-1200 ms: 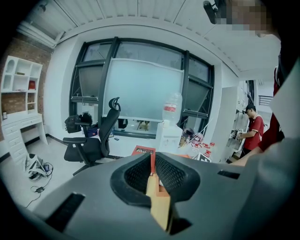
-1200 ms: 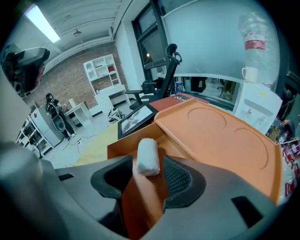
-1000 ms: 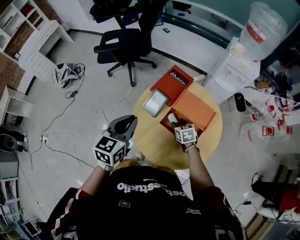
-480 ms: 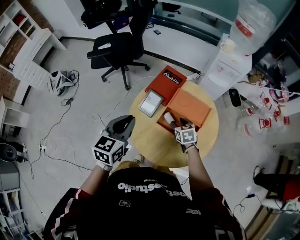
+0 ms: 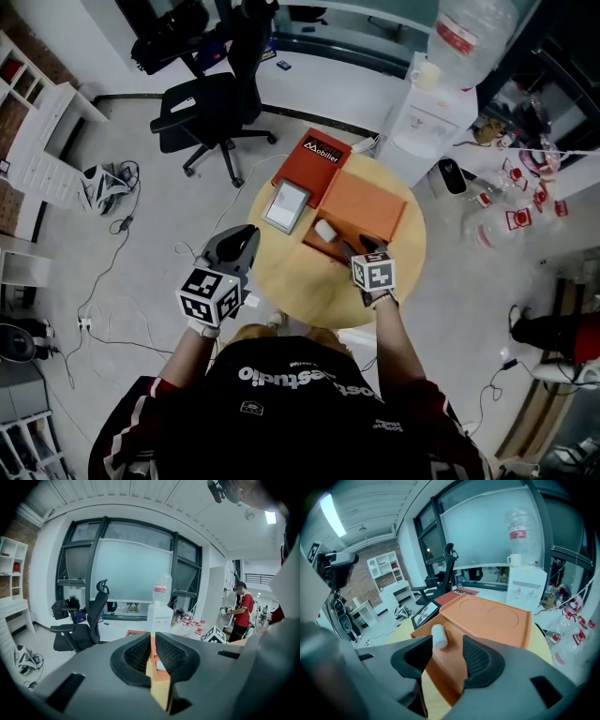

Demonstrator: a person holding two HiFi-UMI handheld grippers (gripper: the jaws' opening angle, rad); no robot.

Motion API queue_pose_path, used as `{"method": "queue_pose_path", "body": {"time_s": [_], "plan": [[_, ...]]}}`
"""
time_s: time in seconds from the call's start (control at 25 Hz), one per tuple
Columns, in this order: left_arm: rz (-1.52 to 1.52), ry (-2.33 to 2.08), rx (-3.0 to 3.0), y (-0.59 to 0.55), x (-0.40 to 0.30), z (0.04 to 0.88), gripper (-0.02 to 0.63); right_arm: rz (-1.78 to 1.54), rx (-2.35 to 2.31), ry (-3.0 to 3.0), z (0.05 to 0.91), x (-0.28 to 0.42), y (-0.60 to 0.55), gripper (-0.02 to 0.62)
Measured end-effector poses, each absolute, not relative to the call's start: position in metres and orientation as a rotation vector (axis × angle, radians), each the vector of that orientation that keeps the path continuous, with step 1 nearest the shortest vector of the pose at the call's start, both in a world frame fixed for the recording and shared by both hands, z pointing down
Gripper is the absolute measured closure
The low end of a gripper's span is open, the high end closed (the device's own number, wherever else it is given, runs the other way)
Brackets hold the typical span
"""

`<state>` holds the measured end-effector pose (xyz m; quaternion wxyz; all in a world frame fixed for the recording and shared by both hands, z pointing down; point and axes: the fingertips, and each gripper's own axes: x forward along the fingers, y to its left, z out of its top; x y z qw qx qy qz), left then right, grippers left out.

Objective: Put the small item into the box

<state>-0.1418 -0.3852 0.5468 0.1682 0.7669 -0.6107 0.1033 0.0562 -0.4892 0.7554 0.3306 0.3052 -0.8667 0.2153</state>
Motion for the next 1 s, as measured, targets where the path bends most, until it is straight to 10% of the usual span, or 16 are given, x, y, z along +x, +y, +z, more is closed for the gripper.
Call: {"method": "queue_pose_path", "body": {"time_s": [1.0], "plan": [[0.215,-1.462,2.438,-0.415,-0.11,0.534,0.563,0.628,1.326,-2.263,0.672,0.114,-0.434,0.379]]}}
